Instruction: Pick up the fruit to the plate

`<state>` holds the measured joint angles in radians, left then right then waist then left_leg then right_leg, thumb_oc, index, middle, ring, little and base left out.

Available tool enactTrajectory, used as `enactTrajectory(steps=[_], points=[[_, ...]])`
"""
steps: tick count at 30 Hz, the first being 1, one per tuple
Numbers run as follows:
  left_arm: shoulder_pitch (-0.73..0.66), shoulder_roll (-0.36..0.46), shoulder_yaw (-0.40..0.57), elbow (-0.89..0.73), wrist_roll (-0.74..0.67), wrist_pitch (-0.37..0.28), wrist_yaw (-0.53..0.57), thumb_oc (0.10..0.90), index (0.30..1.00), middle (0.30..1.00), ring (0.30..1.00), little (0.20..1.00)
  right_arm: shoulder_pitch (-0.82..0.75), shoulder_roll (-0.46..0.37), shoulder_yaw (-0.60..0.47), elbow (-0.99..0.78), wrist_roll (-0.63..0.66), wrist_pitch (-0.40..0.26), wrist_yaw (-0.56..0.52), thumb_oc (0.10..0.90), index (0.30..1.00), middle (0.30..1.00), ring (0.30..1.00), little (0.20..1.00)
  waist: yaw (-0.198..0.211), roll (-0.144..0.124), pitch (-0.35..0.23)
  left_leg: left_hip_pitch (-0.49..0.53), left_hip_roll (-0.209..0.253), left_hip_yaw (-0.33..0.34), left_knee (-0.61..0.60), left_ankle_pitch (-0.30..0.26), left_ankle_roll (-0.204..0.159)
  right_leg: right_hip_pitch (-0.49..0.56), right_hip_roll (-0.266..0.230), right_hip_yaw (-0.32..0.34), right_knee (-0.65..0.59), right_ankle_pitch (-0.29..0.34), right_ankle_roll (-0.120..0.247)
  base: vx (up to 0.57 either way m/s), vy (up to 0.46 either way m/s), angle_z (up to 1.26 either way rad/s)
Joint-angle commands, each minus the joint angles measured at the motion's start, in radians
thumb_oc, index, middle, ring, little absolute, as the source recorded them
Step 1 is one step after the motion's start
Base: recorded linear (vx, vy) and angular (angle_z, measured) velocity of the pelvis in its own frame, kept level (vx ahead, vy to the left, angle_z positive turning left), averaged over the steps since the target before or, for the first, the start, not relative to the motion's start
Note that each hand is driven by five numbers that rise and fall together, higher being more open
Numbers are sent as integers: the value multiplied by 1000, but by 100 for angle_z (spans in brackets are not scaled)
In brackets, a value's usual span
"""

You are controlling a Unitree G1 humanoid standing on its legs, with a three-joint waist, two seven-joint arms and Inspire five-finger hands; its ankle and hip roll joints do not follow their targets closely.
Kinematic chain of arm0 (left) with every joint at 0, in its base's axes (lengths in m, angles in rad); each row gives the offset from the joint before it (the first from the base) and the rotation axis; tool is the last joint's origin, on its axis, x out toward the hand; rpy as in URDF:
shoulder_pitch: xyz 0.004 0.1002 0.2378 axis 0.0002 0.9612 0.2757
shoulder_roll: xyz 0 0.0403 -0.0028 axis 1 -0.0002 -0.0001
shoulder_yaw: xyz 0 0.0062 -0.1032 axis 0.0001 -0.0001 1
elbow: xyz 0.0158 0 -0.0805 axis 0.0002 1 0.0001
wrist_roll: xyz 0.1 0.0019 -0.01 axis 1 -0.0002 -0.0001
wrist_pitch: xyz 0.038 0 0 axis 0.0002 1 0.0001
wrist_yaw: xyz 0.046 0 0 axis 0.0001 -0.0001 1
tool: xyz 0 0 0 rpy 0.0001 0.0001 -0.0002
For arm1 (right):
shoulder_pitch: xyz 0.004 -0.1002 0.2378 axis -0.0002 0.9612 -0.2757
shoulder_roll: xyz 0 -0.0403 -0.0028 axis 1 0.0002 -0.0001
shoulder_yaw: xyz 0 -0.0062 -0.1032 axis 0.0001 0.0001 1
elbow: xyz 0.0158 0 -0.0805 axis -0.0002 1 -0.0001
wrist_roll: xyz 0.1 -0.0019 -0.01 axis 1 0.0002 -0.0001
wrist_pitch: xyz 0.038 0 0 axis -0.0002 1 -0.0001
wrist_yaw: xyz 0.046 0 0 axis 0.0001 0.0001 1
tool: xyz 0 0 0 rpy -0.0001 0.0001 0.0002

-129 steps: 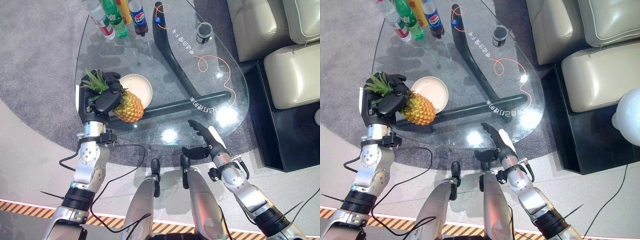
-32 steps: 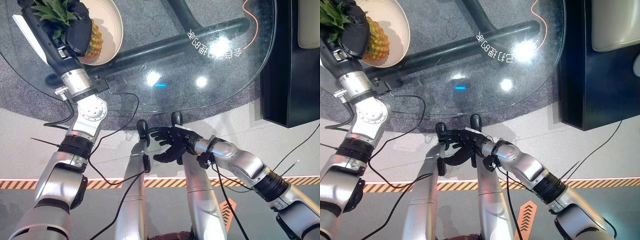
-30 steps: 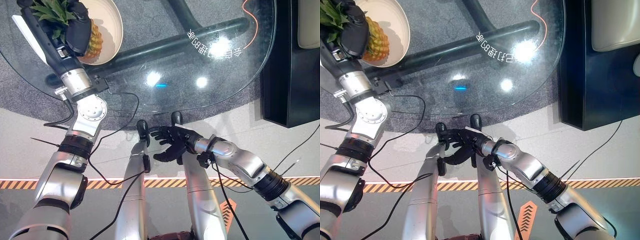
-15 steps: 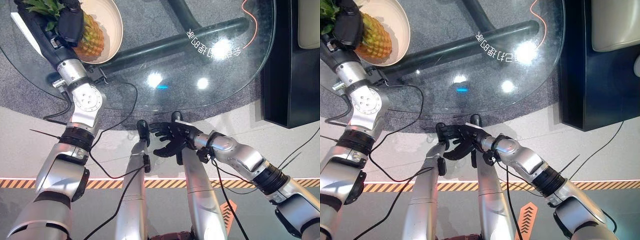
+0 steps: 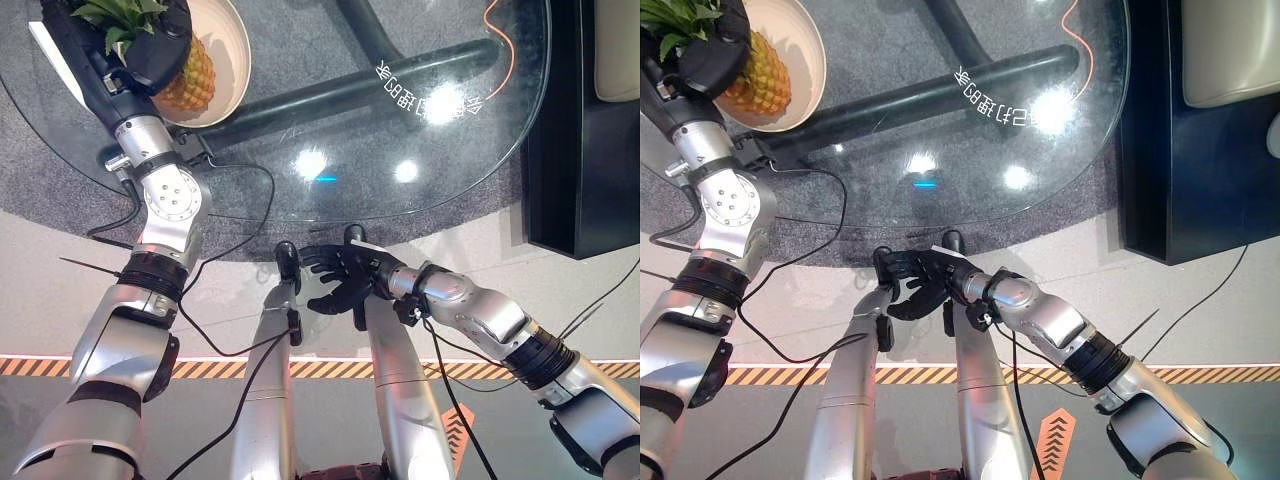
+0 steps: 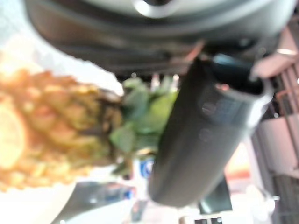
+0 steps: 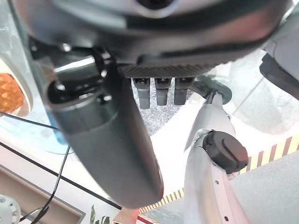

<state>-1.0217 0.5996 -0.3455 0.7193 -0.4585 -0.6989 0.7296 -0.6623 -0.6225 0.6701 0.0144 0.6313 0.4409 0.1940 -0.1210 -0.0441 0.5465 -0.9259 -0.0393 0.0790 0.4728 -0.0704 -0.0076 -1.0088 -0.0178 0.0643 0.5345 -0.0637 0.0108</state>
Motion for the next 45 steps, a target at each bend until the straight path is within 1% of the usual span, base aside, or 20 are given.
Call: enactTrajectory(steps=[1,15,22,28,35,36,42,45], points=[[-71,76,43,-49,35,-81,11,800,900,900,900,900,50,39,7,-117,47,-57,46,800,900,900,900,900,-13,19,-27,43,-58,16,-10,43,29,69,32,-16,-167,143,-2,0,0,0],[-41,115,57,-74,50,-54,11,800,900,900,900,900,86,41,3,-155,27,-62,56,800,900,900,900,900,-5,20,-27,137,-59,4,-25,35,30,164,28,-29,-170,121,-7,-14,-47,1],[-24,139,65,-83,42,-42,-20,800,900,900,900,900,94,33,3,-164,34,-68,58,800,900,900,900,900,2,23,-27,182,-56,-7,-28,35,25,220,26,-43,-166,100,-14,-15,-70,1],[21,149,85,-127,59,-32,-32,800,900,900,900,900,120,34,-7,-182,24,-71,58,800,900,900,900,900,12,27,-27,211,-53,-18,-30,36,21,262,25,-59,-157,77,-23,-25,-94,2],[110,128,126,-185,65,-16,-54,800,900,900,900,900,163,61,-17,-176,-18,-93,64,800,900,900,900,900,23,27,-27,258,-54,-37,-48,43,16,320,35,-70,-153,52,-33,-36,-111,5],[155,120,147,-202,53,-17,-79,800,900,900,900,900,181,70,-21,-167,-34,-109,67,800,900,900,900,900,32,28,-27,283,-53,-46,-56,46,13,346,38,-72,-152,43,-36,-52,-146,2],[284,99,210,-257,11,0,-160,800,900,900,900,900,244,82,-41,-140,-67,-158,97,800,900,900,900,900,49,26,-27,391,-51,-71,-109,62,3,455,40,-86,-173,25,-38,-38,-134,1],[369,72,250,-277,-47,12,-246,800,900,900,900,900,295,92,-62,-114,-93,-197,114,800,900,900,900,900,61,26,-27,465,-44,-83,-157,81,-6,527,34,-95,-201,27,-33,-30,-112,10]])
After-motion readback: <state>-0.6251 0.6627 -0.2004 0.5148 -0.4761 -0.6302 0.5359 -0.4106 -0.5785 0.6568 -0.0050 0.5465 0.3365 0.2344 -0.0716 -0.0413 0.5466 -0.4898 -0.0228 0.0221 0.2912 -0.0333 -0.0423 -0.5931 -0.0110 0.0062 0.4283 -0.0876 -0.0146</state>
